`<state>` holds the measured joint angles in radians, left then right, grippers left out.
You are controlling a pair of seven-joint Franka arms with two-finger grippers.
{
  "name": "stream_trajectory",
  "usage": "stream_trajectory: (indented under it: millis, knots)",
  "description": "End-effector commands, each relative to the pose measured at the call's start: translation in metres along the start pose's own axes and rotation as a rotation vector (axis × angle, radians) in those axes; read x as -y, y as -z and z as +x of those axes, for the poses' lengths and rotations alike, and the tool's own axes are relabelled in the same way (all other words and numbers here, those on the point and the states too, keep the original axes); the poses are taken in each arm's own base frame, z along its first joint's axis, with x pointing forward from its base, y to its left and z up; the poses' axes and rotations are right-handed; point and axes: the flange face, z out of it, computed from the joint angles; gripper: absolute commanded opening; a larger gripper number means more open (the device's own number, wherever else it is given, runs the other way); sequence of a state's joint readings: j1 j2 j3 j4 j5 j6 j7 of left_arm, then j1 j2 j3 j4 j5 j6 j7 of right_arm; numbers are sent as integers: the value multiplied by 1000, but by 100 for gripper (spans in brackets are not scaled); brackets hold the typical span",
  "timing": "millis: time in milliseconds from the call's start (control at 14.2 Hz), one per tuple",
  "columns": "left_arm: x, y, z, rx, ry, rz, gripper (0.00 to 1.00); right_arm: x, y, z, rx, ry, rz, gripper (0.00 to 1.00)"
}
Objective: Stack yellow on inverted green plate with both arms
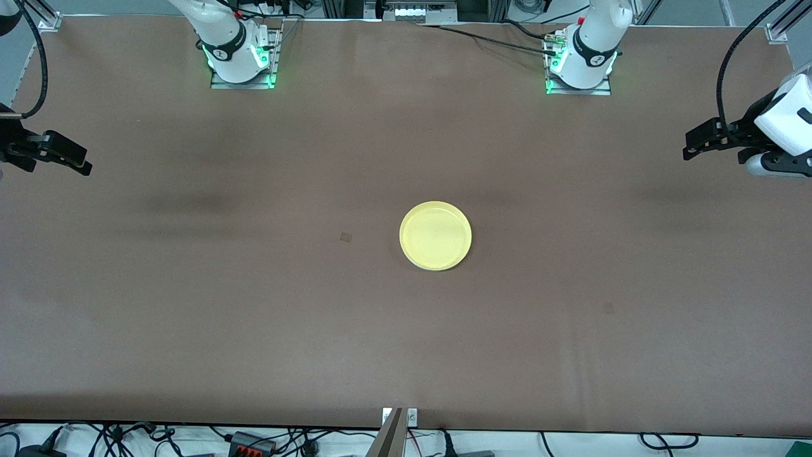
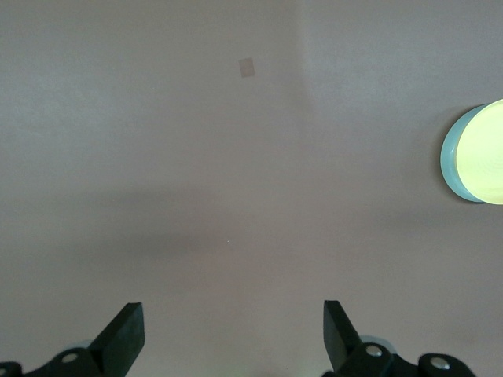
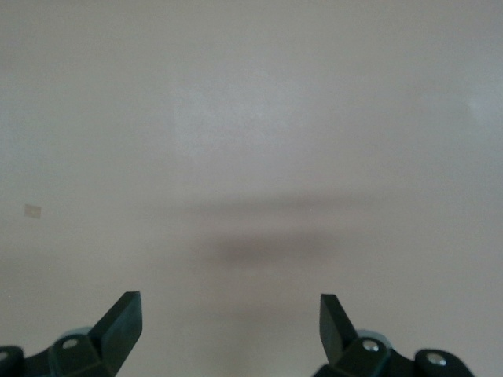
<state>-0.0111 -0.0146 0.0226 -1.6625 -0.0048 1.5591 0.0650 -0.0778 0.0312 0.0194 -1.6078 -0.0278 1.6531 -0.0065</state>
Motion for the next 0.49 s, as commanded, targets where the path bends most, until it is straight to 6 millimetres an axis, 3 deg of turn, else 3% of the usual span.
stream_trajectory:
  millis: [0,422]
  knots:
    - [3,8,0,-10,-16,-10,100,-2,-2,-6,7,13,-9,100]
    - [2,8,0,-10,-17,-10,100,-1,-7,-18,16,5,-3,100]
